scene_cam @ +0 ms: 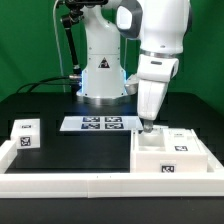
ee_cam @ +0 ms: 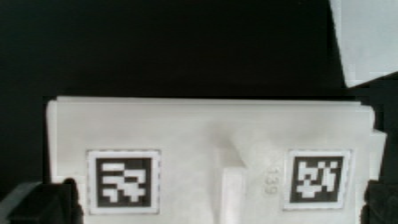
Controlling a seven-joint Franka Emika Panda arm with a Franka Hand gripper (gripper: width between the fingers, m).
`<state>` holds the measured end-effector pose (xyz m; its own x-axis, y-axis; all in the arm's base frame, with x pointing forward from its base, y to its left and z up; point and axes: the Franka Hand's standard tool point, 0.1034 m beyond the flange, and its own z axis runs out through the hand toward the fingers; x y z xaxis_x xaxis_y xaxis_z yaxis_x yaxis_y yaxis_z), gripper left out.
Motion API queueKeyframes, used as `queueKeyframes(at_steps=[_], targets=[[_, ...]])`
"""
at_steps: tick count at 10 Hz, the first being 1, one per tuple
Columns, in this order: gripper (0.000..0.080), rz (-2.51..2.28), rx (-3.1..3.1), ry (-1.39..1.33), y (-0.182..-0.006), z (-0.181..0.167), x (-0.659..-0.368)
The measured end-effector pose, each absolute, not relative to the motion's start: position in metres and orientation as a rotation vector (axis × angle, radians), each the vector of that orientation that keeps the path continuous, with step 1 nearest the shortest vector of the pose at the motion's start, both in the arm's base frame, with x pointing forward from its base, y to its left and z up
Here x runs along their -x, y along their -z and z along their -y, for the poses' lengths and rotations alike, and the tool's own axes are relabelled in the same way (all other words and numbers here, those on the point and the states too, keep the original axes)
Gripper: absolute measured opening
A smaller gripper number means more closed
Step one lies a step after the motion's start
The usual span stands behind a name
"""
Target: Assemble cabinet
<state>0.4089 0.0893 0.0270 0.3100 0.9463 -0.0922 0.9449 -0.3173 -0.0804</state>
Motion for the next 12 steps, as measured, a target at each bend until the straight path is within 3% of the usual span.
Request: queueKeyframes(at_steps=[3, 4, 5, 6, 8, 9, 10, 12], targets=[[0.0797, 1.821, 2.526, -0.214, -0.0194, -0.0929, -0.4023], [0.07, 1.82, 2.524, -0.218, -0.0181, -0.0928, -0.4013], [0.0553, 1.818, 2.521, -0.224, -0.0162, -0.0927, -0.3998], [0.0553, 1.818, 2.519, -0.227, -0.0152, -0.0928, -0.3988], [0.0203, 1.82, 2.517, -0.227, -0.0152, -0.0928, -0.3987], [0.0203, 1.823, 2.515, -0.228, -0.0151, -0.092, -0.3988], [0.0068, 1.828, 2.512, -0.223, -0.0156, -0.0907, -0.3998], [0.0068, 1.829, 2.519, -0.2, -0.017, -0.0906, -0.4028]])
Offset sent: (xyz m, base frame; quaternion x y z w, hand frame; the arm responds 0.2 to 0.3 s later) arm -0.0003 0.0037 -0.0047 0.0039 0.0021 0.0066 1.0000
